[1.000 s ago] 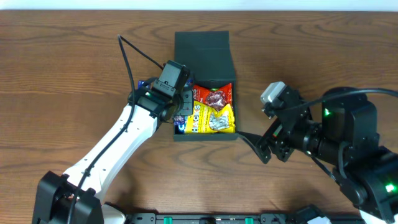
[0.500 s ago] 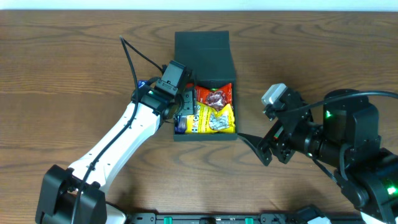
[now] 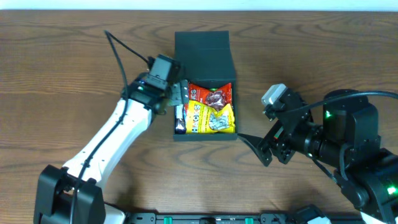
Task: Pack container
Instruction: 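Return the left gripper to the Eclipse tin and grasp it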
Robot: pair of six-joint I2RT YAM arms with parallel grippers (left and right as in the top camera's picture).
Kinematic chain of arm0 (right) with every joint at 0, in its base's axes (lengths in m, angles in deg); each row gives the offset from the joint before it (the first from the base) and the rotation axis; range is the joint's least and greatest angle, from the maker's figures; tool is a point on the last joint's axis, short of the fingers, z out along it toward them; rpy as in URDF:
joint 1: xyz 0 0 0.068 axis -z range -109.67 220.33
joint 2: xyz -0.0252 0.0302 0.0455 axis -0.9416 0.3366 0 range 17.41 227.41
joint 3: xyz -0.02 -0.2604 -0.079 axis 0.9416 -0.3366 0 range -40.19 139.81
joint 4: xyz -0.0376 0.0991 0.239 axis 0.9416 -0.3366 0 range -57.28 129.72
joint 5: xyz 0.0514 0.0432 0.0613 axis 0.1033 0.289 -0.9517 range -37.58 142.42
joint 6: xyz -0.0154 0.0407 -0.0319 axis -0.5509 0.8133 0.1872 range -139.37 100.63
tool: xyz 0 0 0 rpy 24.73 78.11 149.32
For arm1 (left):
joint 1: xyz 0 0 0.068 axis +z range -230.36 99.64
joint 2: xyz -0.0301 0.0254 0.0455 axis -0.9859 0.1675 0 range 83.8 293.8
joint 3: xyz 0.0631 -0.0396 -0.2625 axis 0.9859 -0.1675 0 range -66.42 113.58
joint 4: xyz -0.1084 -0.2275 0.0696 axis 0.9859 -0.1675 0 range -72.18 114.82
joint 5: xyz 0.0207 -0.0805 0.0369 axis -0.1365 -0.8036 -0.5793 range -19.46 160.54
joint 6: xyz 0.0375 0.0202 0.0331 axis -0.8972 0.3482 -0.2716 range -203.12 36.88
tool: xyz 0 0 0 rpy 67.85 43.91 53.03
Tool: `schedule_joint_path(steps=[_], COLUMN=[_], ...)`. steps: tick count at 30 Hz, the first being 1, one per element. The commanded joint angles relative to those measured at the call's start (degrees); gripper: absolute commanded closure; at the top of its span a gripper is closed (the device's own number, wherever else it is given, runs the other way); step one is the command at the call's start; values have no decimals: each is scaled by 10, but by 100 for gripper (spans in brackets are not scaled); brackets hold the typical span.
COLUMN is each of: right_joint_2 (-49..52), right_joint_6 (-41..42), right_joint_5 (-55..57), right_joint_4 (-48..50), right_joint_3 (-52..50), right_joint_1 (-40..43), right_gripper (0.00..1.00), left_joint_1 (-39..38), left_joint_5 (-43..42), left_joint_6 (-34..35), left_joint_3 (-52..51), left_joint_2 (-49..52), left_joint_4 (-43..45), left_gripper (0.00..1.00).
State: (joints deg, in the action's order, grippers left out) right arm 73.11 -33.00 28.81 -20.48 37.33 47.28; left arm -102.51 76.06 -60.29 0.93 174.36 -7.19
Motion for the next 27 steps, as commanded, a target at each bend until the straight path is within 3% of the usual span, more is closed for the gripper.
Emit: schedule_joint_path(steps=[1,10,26,27], right_joint_2=[-2,12,14,14], right_joint_6=[7,7,7,7], right_joint_5=[9,14,14,14], right_joint_4=[0,13,12,12], right_joint_3=[5,5,5,5], right_joint_1=[4,4,4,4], right_gripper=[1,1,1,1], left_joint_1=[43,123,126,126], left_joint_5=[28,24,19,19], left_joint_6=[-28,-137,-169,-169], left_joint_3=[11,10,10,10], left_joint_2=[-9,37,195,201], left_joint_4=[10,50,100,107], left_gripper=[5,5,0,7])
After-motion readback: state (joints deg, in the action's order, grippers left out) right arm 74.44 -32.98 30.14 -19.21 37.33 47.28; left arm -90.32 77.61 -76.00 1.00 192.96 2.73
